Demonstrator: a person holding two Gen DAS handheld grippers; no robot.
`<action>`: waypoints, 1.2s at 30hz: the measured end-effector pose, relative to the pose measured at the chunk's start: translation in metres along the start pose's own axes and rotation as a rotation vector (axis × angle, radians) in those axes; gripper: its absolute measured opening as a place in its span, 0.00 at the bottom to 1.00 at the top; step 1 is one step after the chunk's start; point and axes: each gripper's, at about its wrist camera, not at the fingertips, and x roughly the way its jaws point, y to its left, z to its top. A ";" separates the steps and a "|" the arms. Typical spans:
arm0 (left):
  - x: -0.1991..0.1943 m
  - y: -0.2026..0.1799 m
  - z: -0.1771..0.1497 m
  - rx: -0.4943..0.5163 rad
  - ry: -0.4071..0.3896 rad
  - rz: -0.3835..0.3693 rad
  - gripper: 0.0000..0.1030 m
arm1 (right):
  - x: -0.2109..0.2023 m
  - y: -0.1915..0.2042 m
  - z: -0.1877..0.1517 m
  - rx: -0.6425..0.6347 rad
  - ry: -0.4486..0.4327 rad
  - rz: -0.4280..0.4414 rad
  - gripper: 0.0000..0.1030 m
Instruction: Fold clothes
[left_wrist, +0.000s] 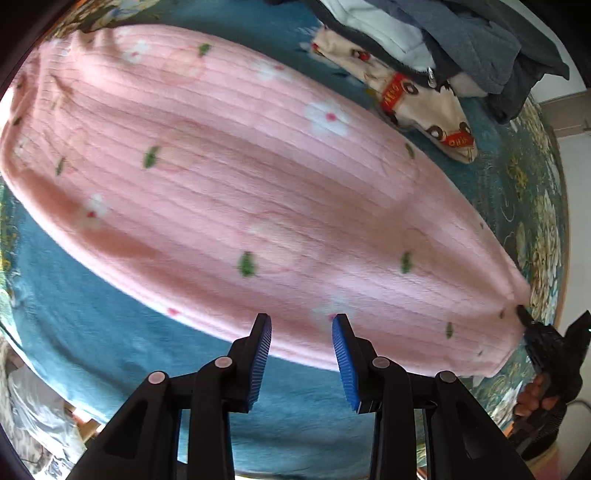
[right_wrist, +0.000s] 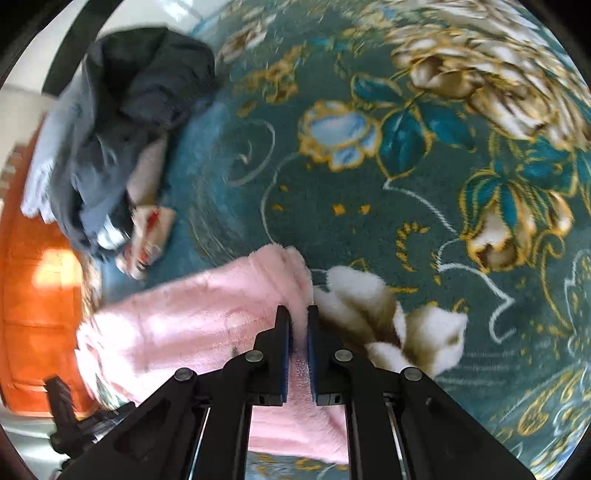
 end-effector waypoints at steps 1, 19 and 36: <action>0.007 -0.002 -0.001 0.007 0.017 0.017 0.37 | 0.003 0.000 0.001 -0.011 0.012 0.001 0.12; 0.008 0.049 -0.030 -0.035 0.010 0.071 0.37 | 0.005 -0.065 -0.071 0.230 0.056 0.223 0.54; 0.011 0.109 -0.037 0.053 0.072 -0.163 0.37 | -0.088 0.111 -0.040 0.045 -0.102 -0.015 0.11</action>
